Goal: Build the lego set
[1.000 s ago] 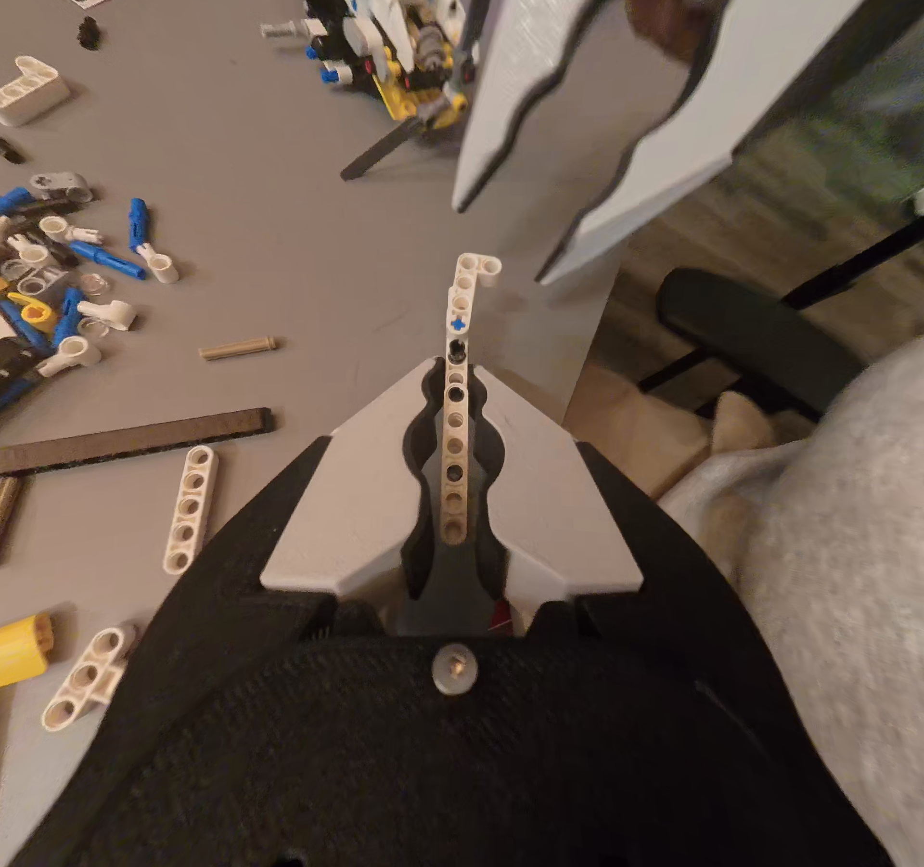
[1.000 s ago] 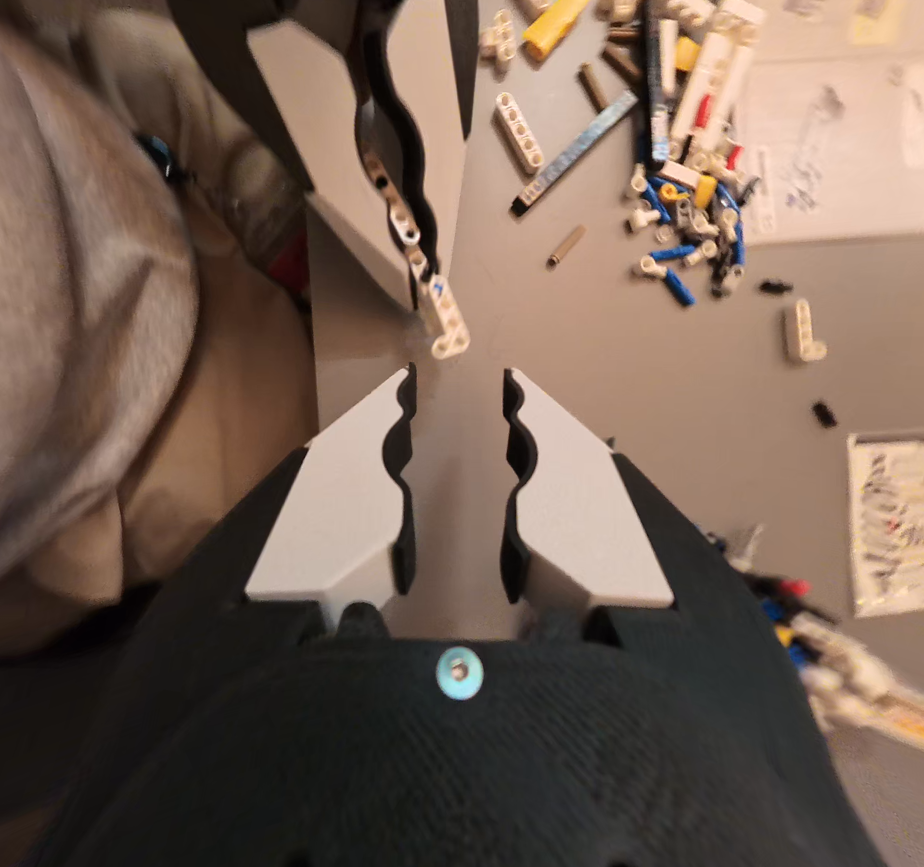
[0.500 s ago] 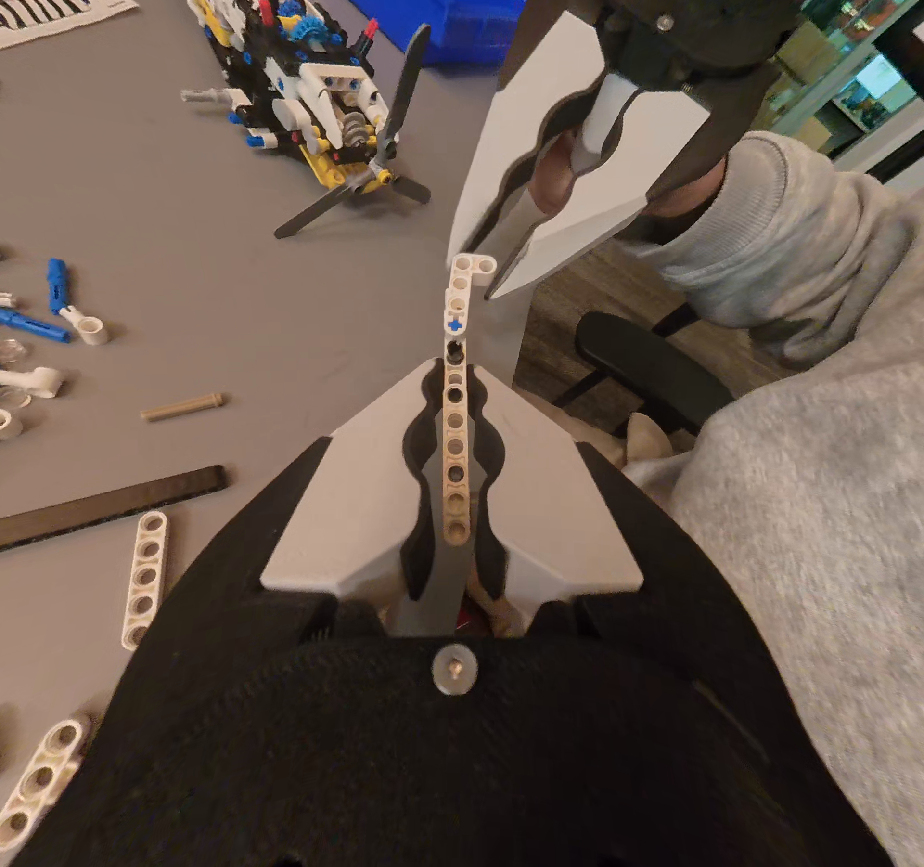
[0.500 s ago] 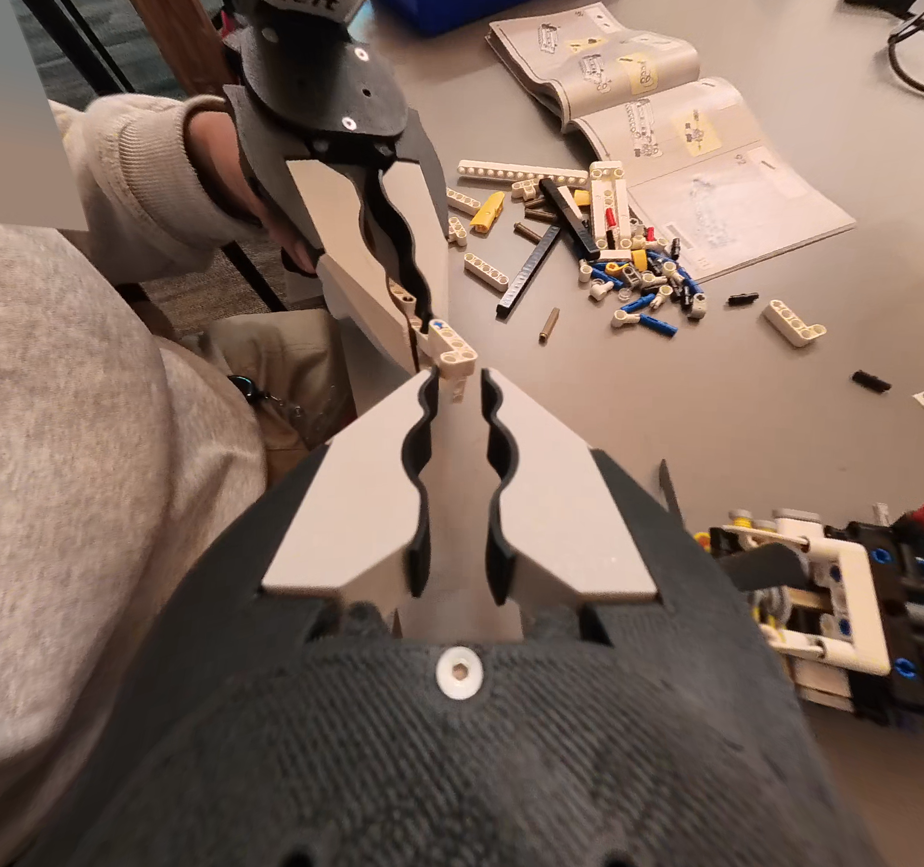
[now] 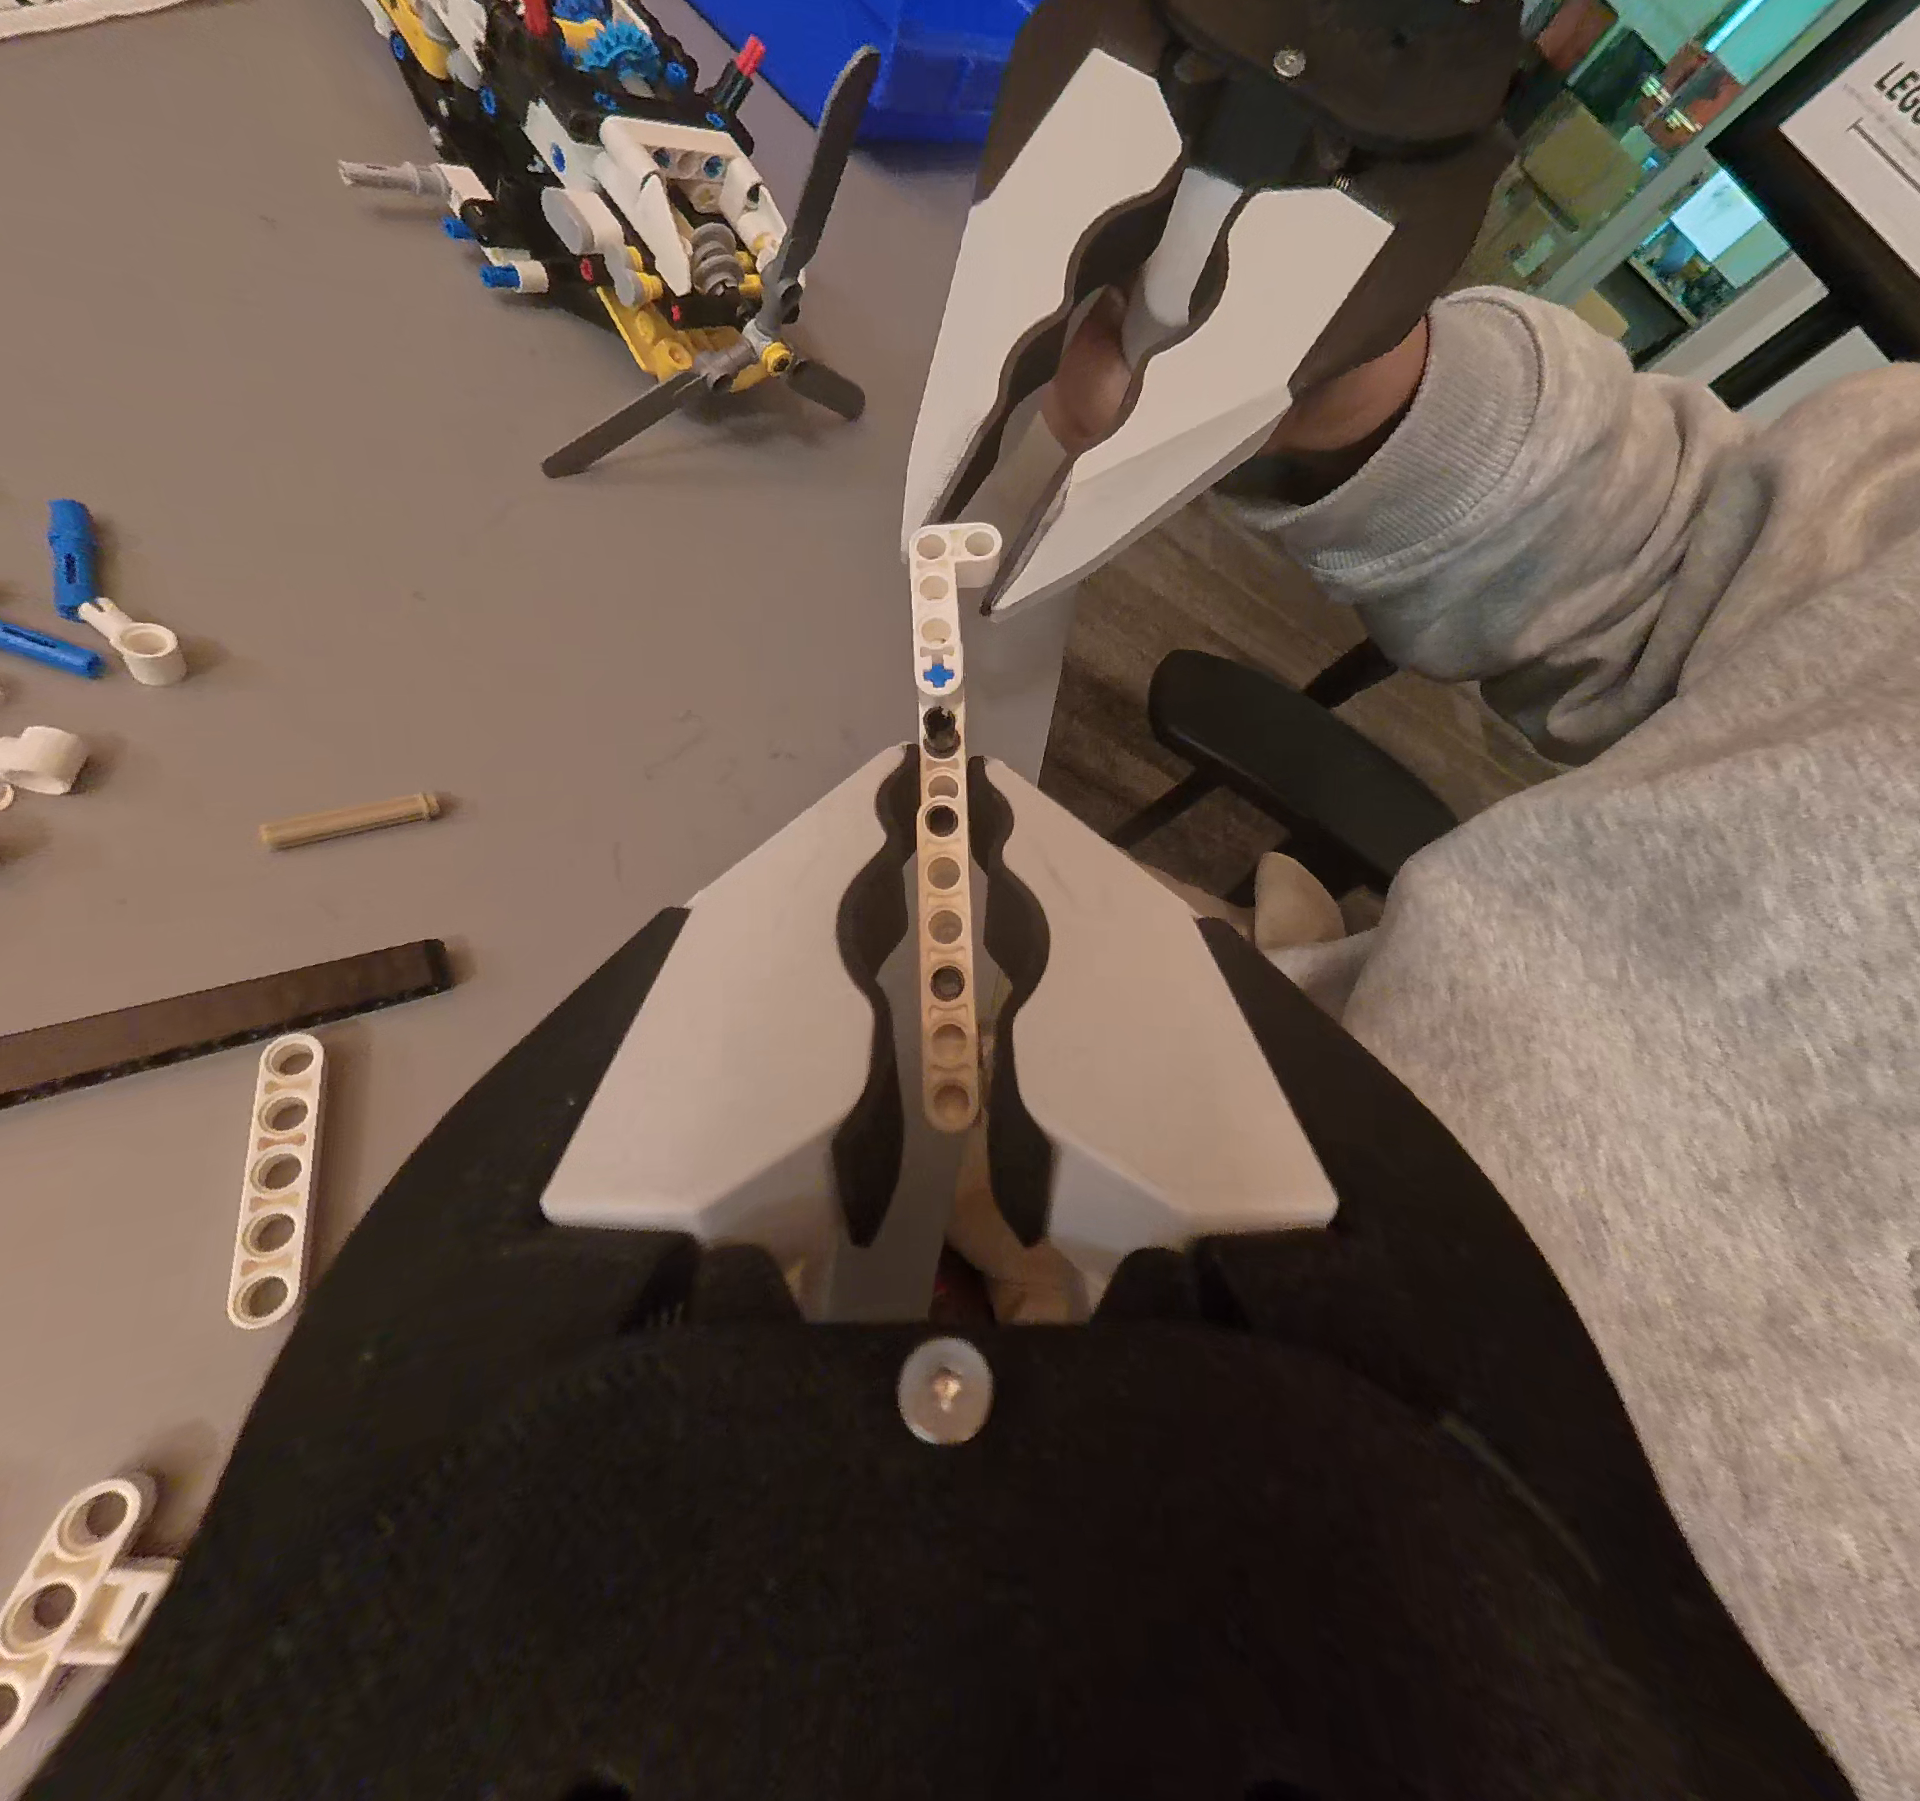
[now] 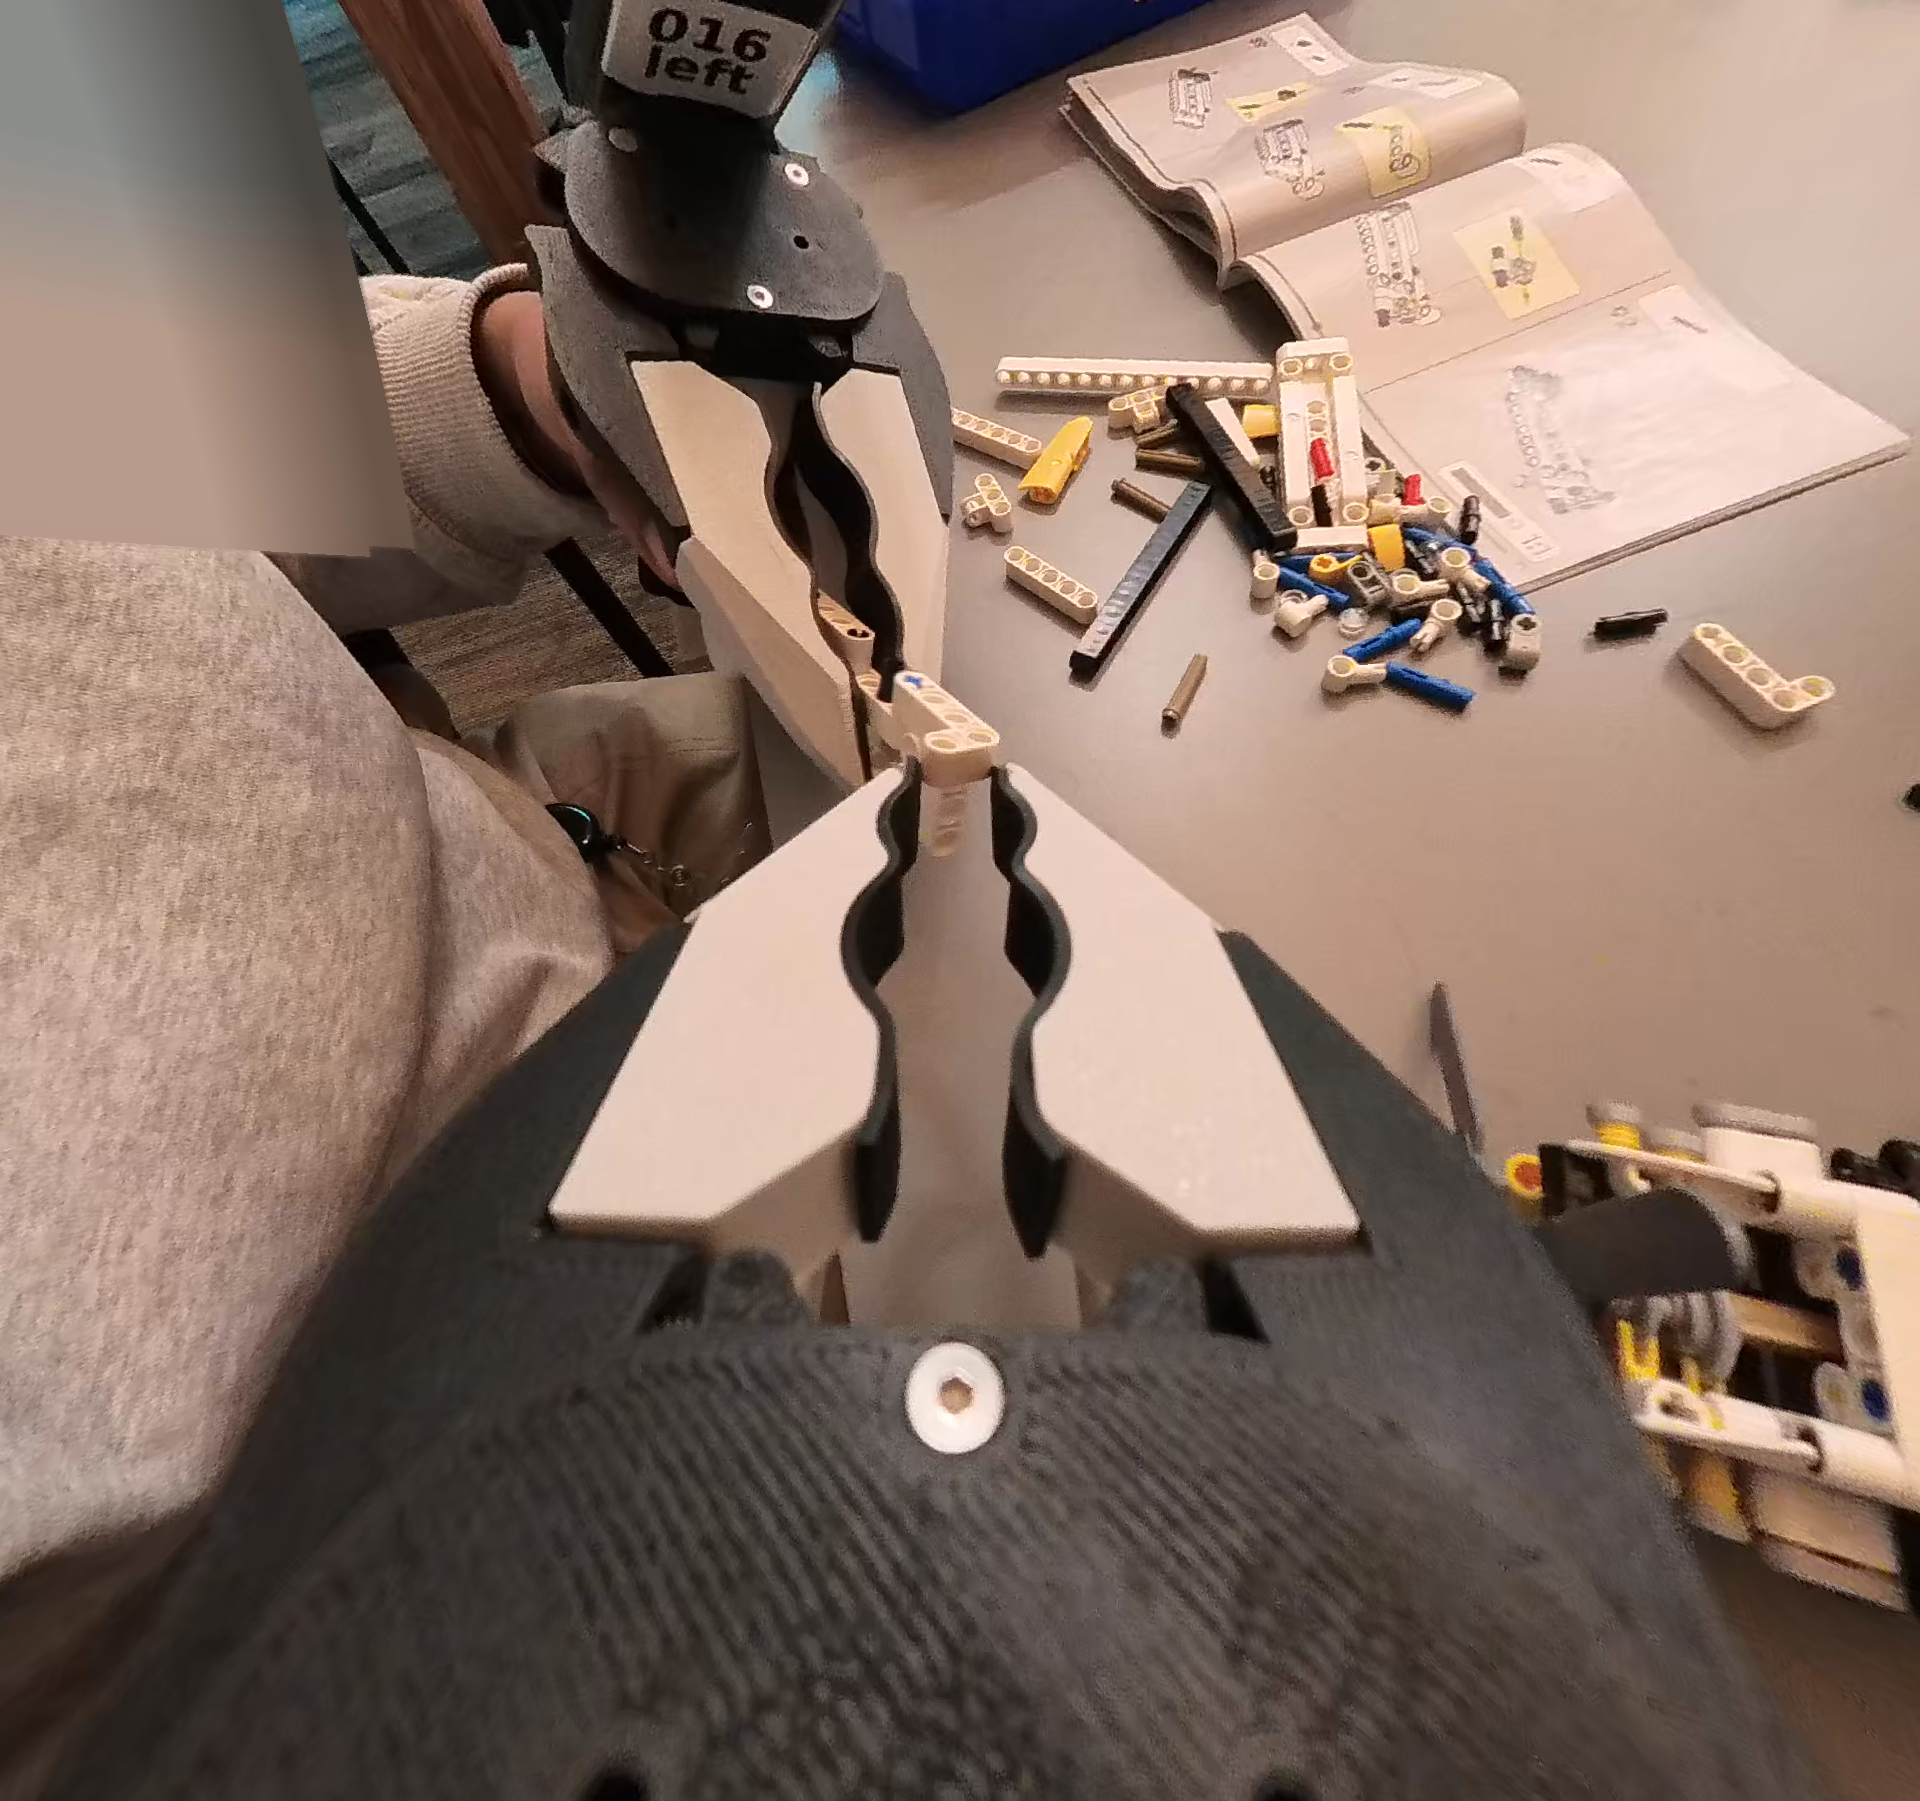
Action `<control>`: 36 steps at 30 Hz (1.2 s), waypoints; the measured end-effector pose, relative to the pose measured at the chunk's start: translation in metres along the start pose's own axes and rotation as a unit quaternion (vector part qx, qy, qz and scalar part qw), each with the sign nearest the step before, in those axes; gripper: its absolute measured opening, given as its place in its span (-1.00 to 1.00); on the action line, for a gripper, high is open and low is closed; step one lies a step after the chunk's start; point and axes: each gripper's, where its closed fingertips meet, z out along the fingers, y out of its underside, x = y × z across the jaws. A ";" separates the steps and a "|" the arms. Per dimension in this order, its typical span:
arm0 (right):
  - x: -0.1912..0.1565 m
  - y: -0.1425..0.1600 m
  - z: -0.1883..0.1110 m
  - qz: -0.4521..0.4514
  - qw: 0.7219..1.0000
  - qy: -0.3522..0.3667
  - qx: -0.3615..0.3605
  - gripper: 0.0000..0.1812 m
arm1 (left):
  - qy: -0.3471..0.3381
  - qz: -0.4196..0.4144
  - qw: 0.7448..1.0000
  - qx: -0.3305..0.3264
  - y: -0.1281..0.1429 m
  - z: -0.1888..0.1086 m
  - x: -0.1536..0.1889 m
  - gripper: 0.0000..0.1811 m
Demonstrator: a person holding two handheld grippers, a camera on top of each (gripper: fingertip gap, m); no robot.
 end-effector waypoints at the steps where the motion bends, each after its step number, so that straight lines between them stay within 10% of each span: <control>1: 0.000 -0.001 0.000 -0.001 1.000 -0.001 0.003 -0.87 | -0.001 -0.002 1.000 0.003 0.000 -0.001 0.000 -0.93; 17: -0.007 0.000 0.008 -0.011 1.000 -0.013 0.001 -0.54 | 0.005 -0.014 1.000 0.005 0.002 -0.001 0.002 -0.94; 22: -0.003 0.001 0.009 -0.014 1.000 0.006 -0.001 -0.85 | 0.003 -0.019 1.000 0.007 0.002 -0.001 0.000 -0.94; 36: -0.001 0.003 0.009 -0.014 0.999 0.029 -0.011 -0.86 | -0.003 -0.021 1.000 0.008 0.002 0.000 -0.002 -0.95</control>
